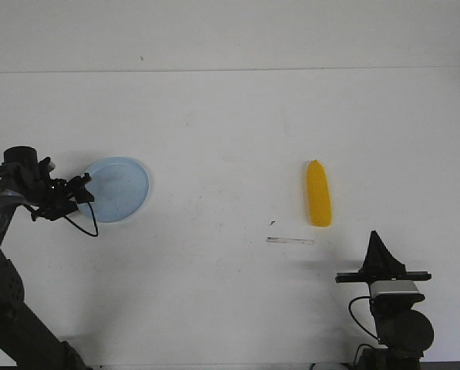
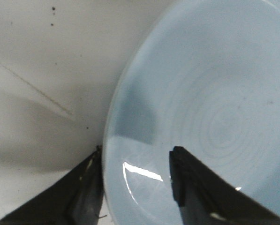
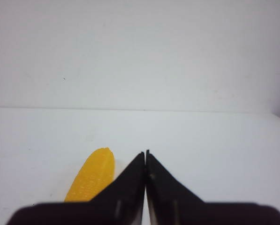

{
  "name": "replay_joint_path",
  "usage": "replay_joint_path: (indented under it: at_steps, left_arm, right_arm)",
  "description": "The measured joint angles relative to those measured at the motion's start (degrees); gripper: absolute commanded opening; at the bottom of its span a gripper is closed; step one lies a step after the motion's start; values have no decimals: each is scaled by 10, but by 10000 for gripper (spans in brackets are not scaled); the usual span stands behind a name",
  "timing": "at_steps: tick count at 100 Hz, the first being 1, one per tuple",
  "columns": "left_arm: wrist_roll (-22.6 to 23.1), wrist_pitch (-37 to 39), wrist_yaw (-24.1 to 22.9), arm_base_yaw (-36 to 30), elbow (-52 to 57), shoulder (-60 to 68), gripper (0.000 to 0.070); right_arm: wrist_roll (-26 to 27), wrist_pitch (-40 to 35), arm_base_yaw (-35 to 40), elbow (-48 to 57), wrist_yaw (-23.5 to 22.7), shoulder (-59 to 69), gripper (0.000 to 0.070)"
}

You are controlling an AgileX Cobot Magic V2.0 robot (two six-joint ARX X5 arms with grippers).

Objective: Place corn on plate with both arms
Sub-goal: 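Hook the left gripper against the plate's rim, then push the blue plate with the left gripper toward the yellow corn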

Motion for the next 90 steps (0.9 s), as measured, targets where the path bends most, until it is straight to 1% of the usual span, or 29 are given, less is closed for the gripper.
replay_joint_path:
  at_steps: [7,27,32,49,55,74,90]
  left_arm:
    - [0,0,0,0,0,0,0]
    - [0,0,1,0,0,0,0]
    - [0,-1,7,0,0,0,1]
    - [0,-14,65,0,0,0,0]
    - [0,-17,75,0,0,0,1]
    - [0,-16,76,-10,0,-22,1]
    - [-1,-13,76,-62,0,-44,1]
  right_arm:
    - [0,0,0,0,0,0,1]
    - [0,0,0,0,0,0,1]
    - [0,0,0,0,0,0,1]
    - [0,0,0,0,0,0,1]
    - [0,0,0,0,0,0,1]
    - [0,0,0,0,0,0,1]
    - [0,0,0,0,0,0,1]
